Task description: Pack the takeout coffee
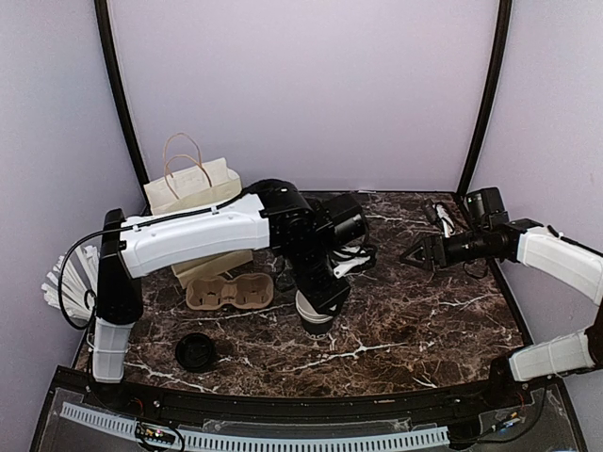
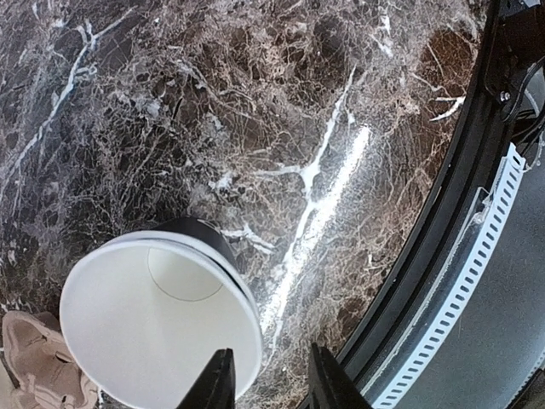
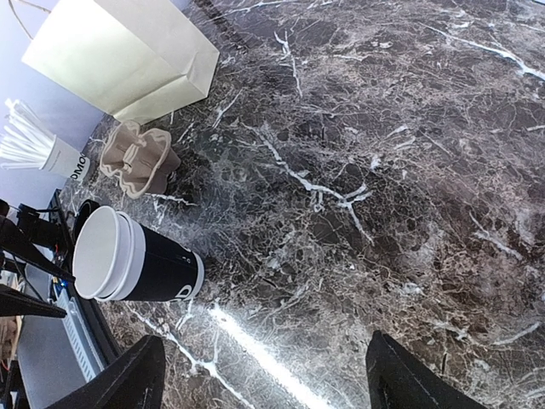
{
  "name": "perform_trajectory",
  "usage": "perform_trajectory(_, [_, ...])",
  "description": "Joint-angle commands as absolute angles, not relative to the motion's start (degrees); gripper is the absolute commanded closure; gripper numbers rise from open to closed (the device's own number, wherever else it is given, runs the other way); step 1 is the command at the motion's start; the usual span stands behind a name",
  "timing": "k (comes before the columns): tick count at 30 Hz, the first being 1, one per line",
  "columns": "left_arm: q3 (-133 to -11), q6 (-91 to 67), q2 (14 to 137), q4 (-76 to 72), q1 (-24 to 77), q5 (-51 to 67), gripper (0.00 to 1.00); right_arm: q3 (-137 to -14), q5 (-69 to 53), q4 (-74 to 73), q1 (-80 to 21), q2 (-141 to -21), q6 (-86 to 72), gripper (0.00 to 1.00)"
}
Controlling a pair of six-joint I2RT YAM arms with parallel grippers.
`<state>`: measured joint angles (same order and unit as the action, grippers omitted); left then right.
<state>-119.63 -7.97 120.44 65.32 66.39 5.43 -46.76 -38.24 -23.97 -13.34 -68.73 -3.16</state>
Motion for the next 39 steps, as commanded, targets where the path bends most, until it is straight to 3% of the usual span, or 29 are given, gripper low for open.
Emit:
perform_trajectory(1, [-120.6, -8.7, 122.3, 65.7, 66.4, 6.1, 0.68, -45.8, -37.4, -22.1, -13.2, -67.2, -2.3, 0.17])
perform_trajectory(14, [-121.5, -9.1, 124.6, 66.2, 66.4, 6.0, 0.87, -45.5, -37.5, -21.5, -13.2, -67.1, -2.3, 0.18])
perform_trajectory(22, [-123.1, -9.8, 124.5, 67.5, 66.4, 5.4, 0.89, -45.3, -37.4, -21.5, -13.2, -66.9, -2.2, 0.19])
perform_trajectory(30, [-123.5, -11.1, 124.6, 68.3, 66.3, 4.7, 0.84, -45.1, -37.4, -21.3, -13.2, -66.8, -2.3, 0.19])
perform_trajectory(39, [-123.0, -11.0, 124.6, 68.4, 66.3, 5.0, 0.92, -44.9, -37.4, -21.2, -13.2, -66.6, -2.2, 0.19])
